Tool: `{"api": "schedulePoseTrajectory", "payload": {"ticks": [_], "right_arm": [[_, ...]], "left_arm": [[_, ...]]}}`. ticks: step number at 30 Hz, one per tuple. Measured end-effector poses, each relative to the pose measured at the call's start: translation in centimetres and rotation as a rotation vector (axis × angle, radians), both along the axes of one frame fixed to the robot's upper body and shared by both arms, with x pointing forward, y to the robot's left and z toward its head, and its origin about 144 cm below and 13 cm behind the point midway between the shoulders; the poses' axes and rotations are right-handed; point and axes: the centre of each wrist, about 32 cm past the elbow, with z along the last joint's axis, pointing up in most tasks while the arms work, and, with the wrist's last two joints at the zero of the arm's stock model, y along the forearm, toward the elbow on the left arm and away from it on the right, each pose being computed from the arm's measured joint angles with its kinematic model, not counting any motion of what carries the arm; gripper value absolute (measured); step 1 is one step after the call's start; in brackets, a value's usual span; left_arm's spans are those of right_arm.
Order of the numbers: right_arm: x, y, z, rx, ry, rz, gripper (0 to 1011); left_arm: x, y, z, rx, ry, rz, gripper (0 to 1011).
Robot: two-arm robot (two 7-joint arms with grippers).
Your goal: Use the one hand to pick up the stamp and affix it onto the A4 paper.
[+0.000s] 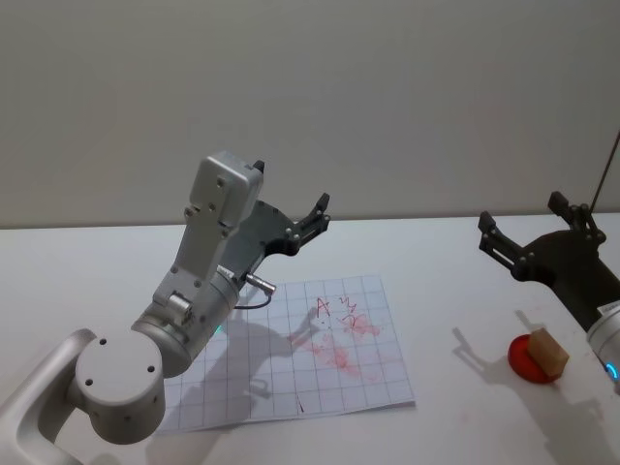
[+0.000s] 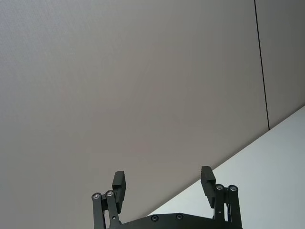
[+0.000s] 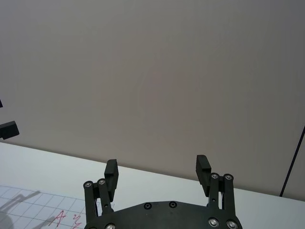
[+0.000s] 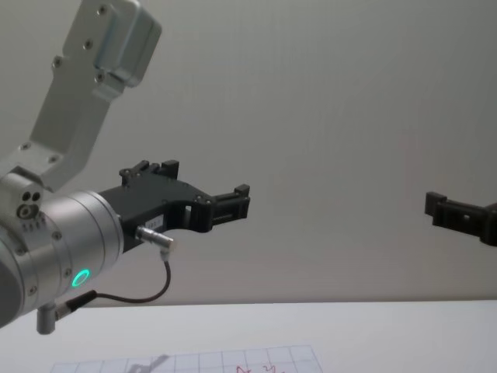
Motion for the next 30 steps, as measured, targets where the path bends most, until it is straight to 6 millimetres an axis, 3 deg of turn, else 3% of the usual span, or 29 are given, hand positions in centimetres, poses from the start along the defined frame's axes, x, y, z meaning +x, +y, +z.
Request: {"api": "schedulePoseTrajectory", "payload": {"ticks": [30], "right_arm": [[0.0, -0.01, -0.01, 0.0, 0.0, 0.0, 1001]], "left_arm": [[0.0, 0.0, 0.0, 0.0, 0.0, 0.0, 1001]]}}
